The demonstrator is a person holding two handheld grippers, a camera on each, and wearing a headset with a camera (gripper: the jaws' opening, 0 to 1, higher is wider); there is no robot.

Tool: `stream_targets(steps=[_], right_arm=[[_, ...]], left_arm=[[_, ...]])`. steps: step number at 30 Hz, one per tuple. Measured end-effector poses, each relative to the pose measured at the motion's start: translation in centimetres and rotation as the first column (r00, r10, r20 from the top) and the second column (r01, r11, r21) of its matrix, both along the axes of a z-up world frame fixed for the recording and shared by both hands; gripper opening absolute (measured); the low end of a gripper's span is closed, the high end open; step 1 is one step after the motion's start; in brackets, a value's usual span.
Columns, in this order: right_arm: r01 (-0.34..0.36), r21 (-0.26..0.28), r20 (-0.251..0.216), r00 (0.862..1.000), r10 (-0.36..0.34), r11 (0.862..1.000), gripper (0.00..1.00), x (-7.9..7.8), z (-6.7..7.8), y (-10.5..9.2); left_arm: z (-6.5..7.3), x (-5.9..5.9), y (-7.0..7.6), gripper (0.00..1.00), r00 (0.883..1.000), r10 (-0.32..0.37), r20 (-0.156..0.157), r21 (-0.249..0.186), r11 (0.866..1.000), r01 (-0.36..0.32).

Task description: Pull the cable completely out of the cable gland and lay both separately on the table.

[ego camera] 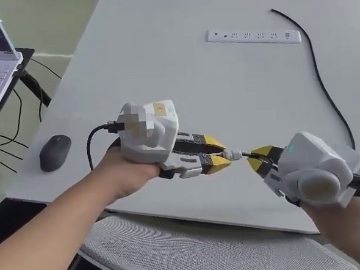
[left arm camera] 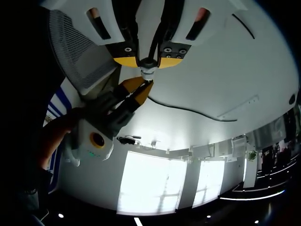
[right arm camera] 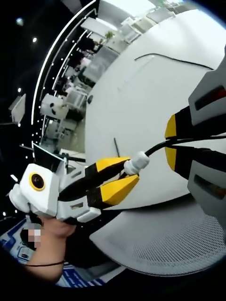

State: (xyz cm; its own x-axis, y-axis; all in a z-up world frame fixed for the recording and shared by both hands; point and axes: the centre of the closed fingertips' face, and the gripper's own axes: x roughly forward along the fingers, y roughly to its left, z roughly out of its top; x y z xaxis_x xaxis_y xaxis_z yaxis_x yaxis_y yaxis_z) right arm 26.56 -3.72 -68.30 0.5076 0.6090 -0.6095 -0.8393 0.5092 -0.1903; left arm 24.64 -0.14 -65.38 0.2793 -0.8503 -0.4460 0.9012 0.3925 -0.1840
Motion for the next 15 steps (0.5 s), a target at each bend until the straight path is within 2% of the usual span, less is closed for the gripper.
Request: stream_targets(steps=[7, 9, 11, 15], right_arm=[[0.083, 0.025, -0.063, 0.995, -0.081, 0.996, 0.0, 0.5, -1.3, -1.5], [0.137, 0.06, -0.115, 0.985, -0.129, 0.989, 0.0, 0.5, -1.8, -1.9], [0.151, 0.06, -0.114, 0.983, -0.144, 0.987, 0.0, 0.8, -2.2, -2.3], [0.233, 0.069, -0.173, 0.96, -0.219, 0.97, 0.0, 1.0, -3.5, -3.3]], left_arm=[[0.1, -0.1, -0.1, 0.14, 1.0, -0.003, 0.0, 0.0, 1.0, 0.003], [0.3, -0.3, 0.0, 0.14, 1.0, -0.002, 0.002, 0.0, 1.0, 0.002], [0.4, -0.3, 0.1, 0.14, 1.0, 0.001, 0.001, -0.001, 1.0, -0.001], [0.5, -0.4, 0.3, 0.14, 1.0, 0.006, 0.001, 0.001, 1.0, -0.006]])
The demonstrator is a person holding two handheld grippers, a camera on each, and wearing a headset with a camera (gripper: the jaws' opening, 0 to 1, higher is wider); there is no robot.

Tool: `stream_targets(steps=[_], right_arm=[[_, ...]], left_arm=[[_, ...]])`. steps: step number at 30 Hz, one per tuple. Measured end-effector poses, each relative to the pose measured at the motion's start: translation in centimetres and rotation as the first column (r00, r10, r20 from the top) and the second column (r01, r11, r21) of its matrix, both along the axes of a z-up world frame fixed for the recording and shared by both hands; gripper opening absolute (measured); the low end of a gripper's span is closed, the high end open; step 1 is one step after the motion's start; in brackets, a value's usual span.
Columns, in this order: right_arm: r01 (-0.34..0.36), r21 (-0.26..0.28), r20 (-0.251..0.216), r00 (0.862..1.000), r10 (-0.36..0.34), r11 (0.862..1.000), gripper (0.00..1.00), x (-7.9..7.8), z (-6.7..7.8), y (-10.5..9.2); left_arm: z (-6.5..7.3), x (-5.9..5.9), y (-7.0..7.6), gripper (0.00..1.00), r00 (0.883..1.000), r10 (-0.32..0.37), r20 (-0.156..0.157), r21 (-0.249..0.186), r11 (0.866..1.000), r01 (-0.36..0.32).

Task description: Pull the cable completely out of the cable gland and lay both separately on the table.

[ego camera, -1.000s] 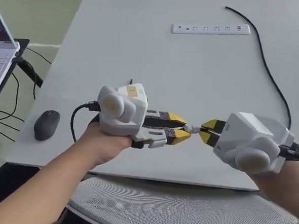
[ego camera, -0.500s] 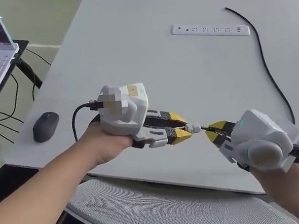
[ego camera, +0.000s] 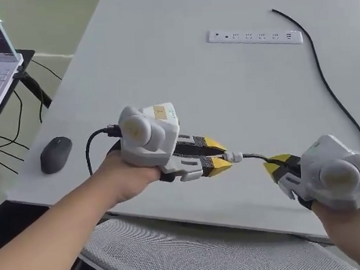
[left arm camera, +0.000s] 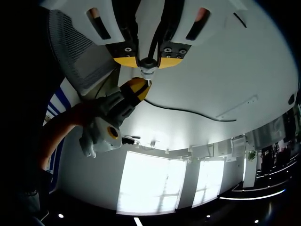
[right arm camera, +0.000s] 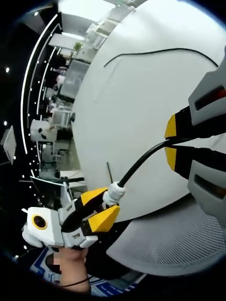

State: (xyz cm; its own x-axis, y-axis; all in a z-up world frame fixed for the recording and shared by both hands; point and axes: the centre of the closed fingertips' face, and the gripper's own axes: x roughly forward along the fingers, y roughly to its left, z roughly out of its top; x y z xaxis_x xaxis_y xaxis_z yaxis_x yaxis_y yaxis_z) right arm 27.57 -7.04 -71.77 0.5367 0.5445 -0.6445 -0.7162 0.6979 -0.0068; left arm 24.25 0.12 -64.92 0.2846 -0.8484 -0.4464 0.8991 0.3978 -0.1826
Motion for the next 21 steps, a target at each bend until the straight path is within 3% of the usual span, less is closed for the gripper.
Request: stream_targets(steps=[5, 9, 12, 21], right_arm=[[0.092, 0.022, -0.085, 0.992, -0.09, 0.996, 0.0, 0.2, -1.6, -1.2], [0.154, 0.029, -0.147, 0.978, -0.148, 0.988, 0.0, 0.0, -2.5, -1.7], [0.166, 0.025, -0.164, 0.973, -0.16, 0.986, 0.0, -0.1, -3.0, -1.7], [0.167, 0.026, -0.157, 0.974, -0.161, 0.986, 0.0, -0.4, -2.9, -1.6]], left_arm=[[-0.1, 0.2, 0.2, 0.14, 1.0, 0.003, 0.002, 0.0, 1.0, -0.003], [-0.3, 0.3, 0.2, 0.14, 1.0, 0.0, 0.007, 0.005, 1.0, 0.0], [-0.6, 0.3, 0.1, 0.15, 1.0, -0.002, 0.007, 0.011, 1.0, 0.002], [-0.7, 0.5, 0.3, 0.15, 1.0, 0.004, 0.006, 0.011, 1.0, -0.005]])
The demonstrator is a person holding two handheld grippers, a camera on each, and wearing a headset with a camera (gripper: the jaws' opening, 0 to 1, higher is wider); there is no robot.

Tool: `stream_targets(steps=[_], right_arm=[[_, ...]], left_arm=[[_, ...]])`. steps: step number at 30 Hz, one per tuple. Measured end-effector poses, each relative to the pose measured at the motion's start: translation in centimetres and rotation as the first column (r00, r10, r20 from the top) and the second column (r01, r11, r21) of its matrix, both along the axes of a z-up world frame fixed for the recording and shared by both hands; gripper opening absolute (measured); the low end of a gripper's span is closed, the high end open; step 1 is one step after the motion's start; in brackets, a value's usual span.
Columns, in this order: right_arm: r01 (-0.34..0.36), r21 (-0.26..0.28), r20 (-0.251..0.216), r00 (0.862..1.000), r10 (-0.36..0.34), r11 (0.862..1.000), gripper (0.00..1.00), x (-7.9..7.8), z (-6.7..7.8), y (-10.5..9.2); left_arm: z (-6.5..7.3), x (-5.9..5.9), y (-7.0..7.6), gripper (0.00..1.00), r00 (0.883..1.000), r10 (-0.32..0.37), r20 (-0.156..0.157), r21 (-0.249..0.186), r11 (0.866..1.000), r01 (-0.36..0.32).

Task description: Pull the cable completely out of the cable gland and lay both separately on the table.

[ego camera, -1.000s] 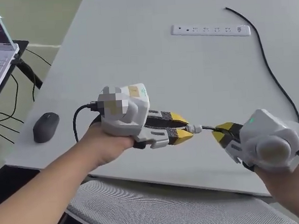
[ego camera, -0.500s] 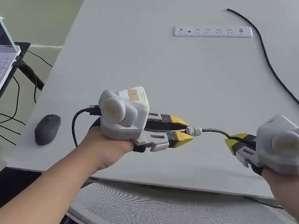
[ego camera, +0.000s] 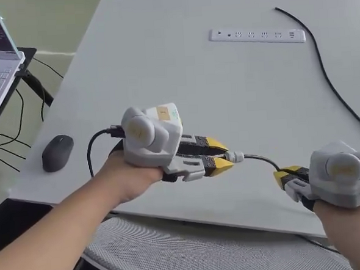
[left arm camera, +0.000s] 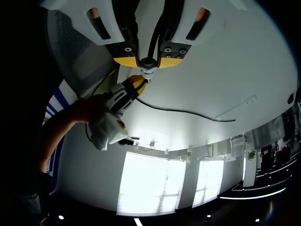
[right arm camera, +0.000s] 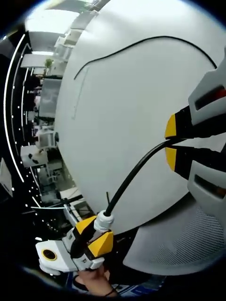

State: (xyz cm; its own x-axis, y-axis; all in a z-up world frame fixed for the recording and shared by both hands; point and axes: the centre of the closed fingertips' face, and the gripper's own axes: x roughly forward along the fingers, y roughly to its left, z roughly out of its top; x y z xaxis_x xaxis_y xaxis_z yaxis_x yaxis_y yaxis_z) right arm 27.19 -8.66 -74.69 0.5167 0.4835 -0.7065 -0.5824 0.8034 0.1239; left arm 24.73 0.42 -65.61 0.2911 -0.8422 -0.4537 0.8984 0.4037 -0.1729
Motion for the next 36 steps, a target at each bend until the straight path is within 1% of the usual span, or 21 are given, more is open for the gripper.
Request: stream_targets(steps=[11, 16, 17, 20, 24, 26, 29, 32, 34, 36], right_arm=[[-0.001, 0.003, 0.007, 1.0, 0.001, 1.0, 0.0, -0.2, 0.1, 0.1], [-0.029, -0.014, 0.034, 0.999, 0.03, 0.999, 0.01, -0.6, 0.5, 0.2], [-0.05, -0.03, 0.045, 0.998, 0.051, 0.998, 0.01, -0.7, 0.4, 0.2], [-0.059, -0.038, 0.054, 0.997, 0.061, 0.998, 0.01, -1.0, 0.6, 0.3], [-0.078, -0.044, 0.068, 0.994, 0.081, 0.996, 0.03, -1.5, 1.3, 0.2], [-0.095, -0.051, 0.088, 0.991, 0.1, 0.994, 0.03, -1.8, 1.9, 0.2], [-0.117, -0.051, 0.11, 0.986, 0.122, 0.992, 0.08, -2.2, 2.9, 0.4], [-0.165, -0.089, 0.157, 0.971, 0.178, 0.982, 0.13, -2.5, 4.1, 0.7], [-0.177, -0.086, 0.168, 0.967, 0.19, 0.98, 0.15, -2.6, 4.6, 1.0], [-0.203, -0.102, 0.194, 0.956, 0.219, 0.974, 0.16, -2.6, 5.2, 1.4]], left_arm=[[0.0, 0.0, 0.2, 0.15, 1.0, 0.002, 0.001, 0.004, 1.0, -0.002], [0.0, 0.0, 0.5, 0.15, 1.0, 0.01, -0.003, 0.009, 1.0, -0.01], [0.1, -0.1, 0.5, 0.15, 1.0, 0.011, -0.003, 0.012, 1.0, -0.011], [0.1, -0.1, 0.7, 0.15, 1.0, 0.016, -0.006, 0.008, 1.0, -0.016], [0.1, -0.1, 1.0, 0.15, 1.0, 0.02, -0.007, 0.006, 1.0, -0.02], [0.0, -0.1, 1.0, 0.15, 1.0, 0.019, -0.008, 0.009, 1.0, -0.019], [-0.1, -0.1, 1.0, 0.15, 1.0, 0.019, -0.01, 0.007, 1.0, -0.019], [-0.2, -0.2, 0.9, 0.15, 1.0, 0.02, -0.013, 0.004, 1.0, -0.02], [-0.2, -0.3, 0.9, 0.15, 1.0, 0.018, -0.013, 0.002, 1.0, -0.018], [-0.1, -0.4, 0.9, 0.15, 1.0, 0.015, -0.013, 0.003, 1.0, -0.015]])
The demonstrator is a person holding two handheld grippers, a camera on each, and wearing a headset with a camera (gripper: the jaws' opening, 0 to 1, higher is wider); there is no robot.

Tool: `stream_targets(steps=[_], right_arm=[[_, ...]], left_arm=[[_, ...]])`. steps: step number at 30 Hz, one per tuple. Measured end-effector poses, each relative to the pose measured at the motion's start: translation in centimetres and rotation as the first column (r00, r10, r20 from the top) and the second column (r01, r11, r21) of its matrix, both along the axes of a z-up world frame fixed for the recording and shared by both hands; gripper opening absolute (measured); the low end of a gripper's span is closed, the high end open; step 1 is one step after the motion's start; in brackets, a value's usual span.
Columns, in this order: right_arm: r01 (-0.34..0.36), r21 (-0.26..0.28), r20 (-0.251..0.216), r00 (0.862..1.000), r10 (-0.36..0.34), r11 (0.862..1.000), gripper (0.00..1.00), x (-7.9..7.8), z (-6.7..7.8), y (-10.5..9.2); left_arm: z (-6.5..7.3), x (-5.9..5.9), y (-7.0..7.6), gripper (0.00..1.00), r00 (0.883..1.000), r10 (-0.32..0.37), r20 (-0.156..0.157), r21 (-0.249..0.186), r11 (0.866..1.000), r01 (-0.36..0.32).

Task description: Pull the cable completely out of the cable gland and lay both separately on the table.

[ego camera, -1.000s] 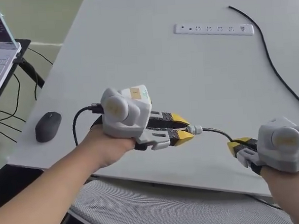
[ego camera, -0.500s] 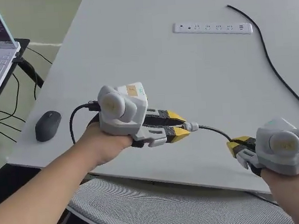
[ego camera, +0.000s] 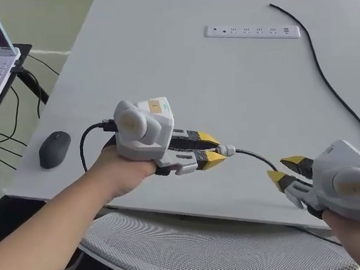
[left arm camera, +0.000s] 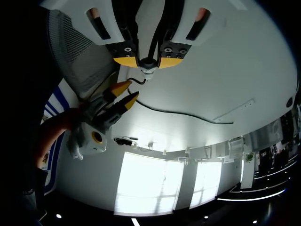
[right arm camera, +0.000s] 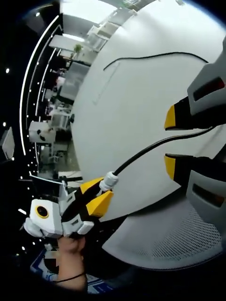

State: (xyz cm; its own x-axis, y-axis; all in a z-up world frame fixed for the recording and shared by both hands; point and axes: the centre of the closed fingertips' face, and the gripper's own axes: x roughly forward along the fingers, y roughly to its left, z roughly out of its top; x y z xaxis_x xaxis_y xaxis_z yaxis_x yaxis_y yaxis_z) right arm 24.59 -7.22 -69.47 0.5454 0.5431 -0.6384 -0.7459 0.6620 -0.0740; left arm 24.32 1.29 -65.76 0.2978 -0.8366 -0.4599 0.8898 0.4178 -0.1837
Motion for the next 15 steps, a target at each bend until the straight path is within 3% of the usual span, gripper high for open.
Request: stream_targets(steps=[6, 10, 15], right_arm=[[-0.083, -0.039, 0.073, 0.994, 0.086, 0.996, 0.2, 0.3, 1.4, 1.6], [-0.166, -0.095, 0.126, 0.976, 0.177, 0.982, 0.2, 0.4, 1.9, 3.2], [-0.231, -0.131, 0.146, 0.957, 0.249, 0.964, 0.19, 0.2, 1.9, 4.6]], left_arm=[[0.2, -0.3, 0.0, 0.15, 1.0, -0.007, 0.008, 0.004, 1.0, 0.007], [0.1, -0.5, 0.1, 0.15, 1.0, -0.011, 0.006, 0.006, 1.0, 0.011], [0.0, -0.6, 0.1, 0.15, 1.0, -0.013, 0.004, 0.01, 1.0, 0.013]])
